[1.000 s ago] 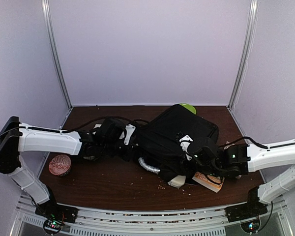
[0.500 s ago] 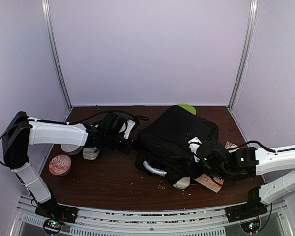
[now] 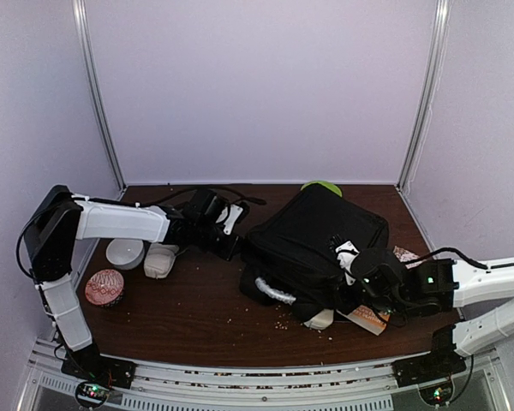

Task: Pack the student bag
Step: Unzip the student bag at the center of the board.

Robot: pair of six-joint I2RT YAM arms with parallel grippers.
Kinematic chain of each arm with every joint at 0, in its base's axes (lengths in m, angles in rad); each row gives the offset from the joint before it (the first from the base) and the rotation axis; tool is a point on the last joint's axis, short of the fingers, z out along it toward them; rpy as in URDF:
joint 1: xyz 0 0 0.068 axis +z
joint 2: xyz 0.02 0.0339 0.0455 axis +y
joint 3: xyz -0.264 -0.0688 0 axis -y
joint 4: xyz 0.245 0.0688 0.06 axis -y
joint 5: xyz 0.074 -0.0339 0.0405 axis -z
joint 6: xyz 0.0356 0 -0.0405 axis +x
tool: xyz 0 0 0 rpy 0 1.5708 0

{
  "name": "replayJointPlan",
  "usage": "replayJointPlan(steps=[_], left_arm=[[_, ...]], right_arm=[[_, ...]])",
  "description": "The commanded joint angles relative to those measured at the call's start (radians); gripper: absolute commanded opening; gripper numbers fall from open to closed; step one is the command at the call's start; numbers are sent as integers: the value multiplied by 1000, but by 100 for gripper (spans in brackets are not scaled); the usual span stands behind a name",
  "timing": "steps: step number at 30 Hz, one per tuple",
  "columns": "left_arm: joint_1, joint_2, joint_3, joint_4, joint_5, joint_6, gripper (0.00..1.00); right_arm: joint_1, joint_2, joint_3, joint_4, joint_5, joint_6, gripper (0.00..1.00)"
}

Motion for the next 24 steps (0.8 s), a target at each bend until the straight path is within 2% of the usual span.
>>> replayJointPlan(steps=[1, 3, 10, 12, 14, 16, 19, 24], left_arm=[[26, 52, 64, 13, 0, 37, 0], [27, 64, 77, 4, 18, 41, 0], [27, 1, 31, 15, 44, 42, 12], [27, -4, 35, -4, 66, 53, 25], [26, -19, 26, -8, 81, 52, 44], [27, -51, -2, 0, 85, 46, 56], [27, -114, -40, -6, 72, 41, 64], [27, -242, -96, -16, 28, 42, 75]], right_arm=[[6, -32, -35, -73, 8, 10, 0], [8, -35, -33, -74, 2, 5, 0], [9, -66, -21, -64, -56, -42, 0], [10, -70, -24, -68, -73, -52, 0], [11, -73, -22, -84, -76, -51, 0], [10, -79, -19, -93, -81, -41, 1], [9, -94, -12, -93, -84, -24, 13], [10, -119, 4, -94, -104, -8, 42]])
